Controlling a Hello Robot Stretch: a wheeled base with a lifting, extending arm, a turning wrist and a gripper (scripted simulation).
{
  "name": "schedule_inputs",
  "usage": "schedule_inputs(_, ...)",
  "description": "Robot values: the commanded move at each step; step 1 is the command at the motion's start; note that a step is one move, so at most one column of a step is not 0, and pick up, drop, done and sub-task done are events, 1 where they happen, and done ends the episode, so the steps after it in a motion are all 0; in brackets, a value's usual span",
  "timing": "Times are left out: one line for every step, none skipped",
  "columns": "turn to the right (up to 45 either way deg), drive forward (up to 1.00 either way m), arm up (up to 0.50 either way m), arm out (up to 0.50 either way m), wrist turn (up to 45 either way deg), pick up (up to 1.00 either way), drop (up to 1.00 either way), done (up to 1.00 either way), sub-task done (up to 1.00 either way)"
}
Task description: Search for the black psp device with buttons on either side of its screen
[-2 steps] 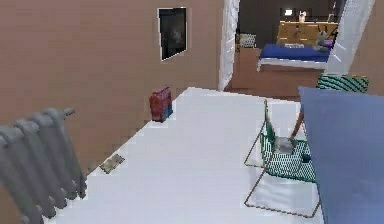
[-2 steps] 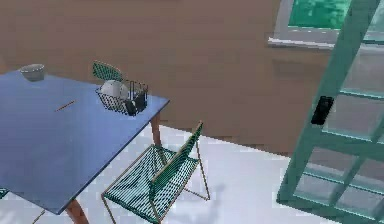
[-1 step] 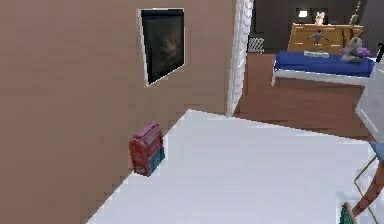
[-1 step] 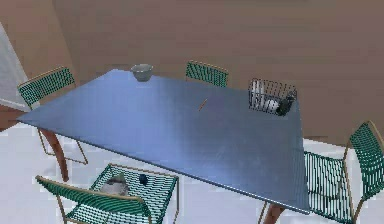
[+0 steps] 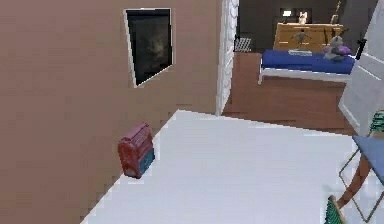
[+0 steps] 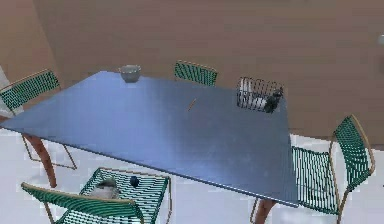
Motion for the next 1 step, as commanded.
schedule_inputs(0.0,0.10,0.00,0.00,0.0,0.00,0.00,0.00,0.00)
